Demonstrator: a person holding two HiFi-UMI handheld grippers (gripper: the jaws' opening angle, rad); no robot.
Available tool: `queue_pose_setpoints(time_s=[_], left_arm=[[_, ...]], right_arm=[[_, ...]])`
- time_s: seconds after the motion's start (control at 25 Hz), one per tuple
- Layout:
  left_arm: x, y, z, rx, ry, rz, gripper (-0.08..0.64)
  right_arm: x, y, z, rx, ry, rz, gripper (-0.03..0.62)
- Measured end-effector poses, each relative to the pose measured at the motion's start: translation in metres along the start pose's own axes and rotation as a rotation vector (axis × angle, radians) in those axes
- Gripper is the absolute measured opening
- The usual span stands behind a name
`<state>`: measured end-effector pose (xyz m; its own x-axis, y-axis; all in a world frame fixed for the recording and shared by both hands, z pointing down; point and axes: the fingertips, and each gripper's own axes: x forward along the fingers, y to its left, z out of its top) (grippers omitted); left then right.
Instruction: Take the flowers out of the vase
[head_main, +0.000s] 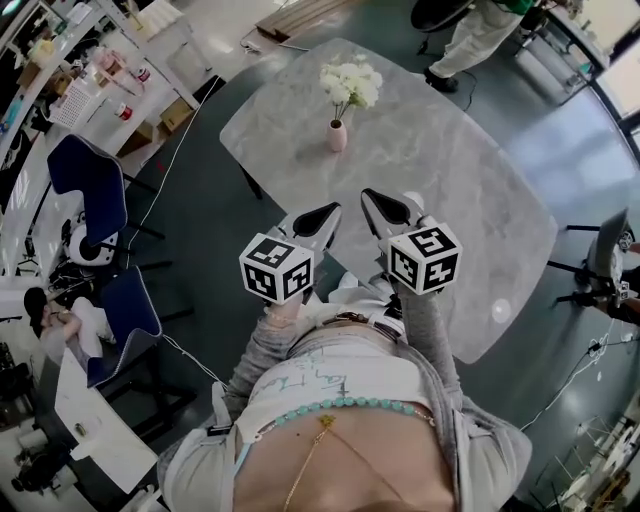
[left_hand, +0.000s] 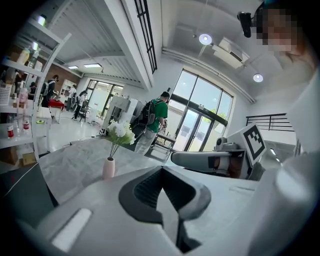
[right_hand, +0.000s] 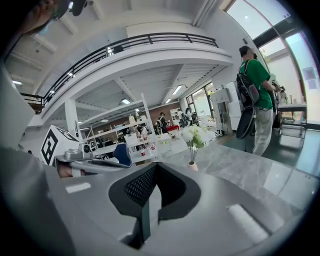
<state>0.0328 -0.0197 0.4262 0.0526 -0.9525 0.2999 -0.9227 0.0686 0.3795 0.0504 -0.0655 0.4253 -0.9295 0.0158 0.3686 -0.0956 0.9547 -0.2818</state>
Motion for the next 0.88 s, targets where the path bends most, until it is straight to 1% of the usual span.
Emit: queue_pose_setpoints(time_s=[0.16, 0.32, 0.48, 0.6, 0.88], left_arm=[[0.008, 0.0, 0.006, 0.004, -0.002, -0.023, 0.0], [0.013, 0.01, 0.01, 0.011, 0.011, -0.063, 0.0], [0.016, 0.025, 0.017, 0.02, 0.023, -0.104, 0.0], [0.02, 0.038, 0.029, 0.036, 0.038, -0.145, 0.0], [0.027, 0.072, 0.047, 0.062, 0.071, -0.234, 0.0]], right_arm=[[-0.003, -0.011, 0.001, 0.013, 0.0, -0.033, 0.026], [0.007, -0.013, 0.006, 0.03, -0.018, -0.068, 0.027], [0.02, -0.012, 0.01, 0.046, -0.026, -0.103, 0.026], [0.031, -0.014, 0.017, 0.064, -0.039, -0.146, 0.026], [0.07, -0.014, 0.032, 0.095, -0.056, -0.224, 0.026]])
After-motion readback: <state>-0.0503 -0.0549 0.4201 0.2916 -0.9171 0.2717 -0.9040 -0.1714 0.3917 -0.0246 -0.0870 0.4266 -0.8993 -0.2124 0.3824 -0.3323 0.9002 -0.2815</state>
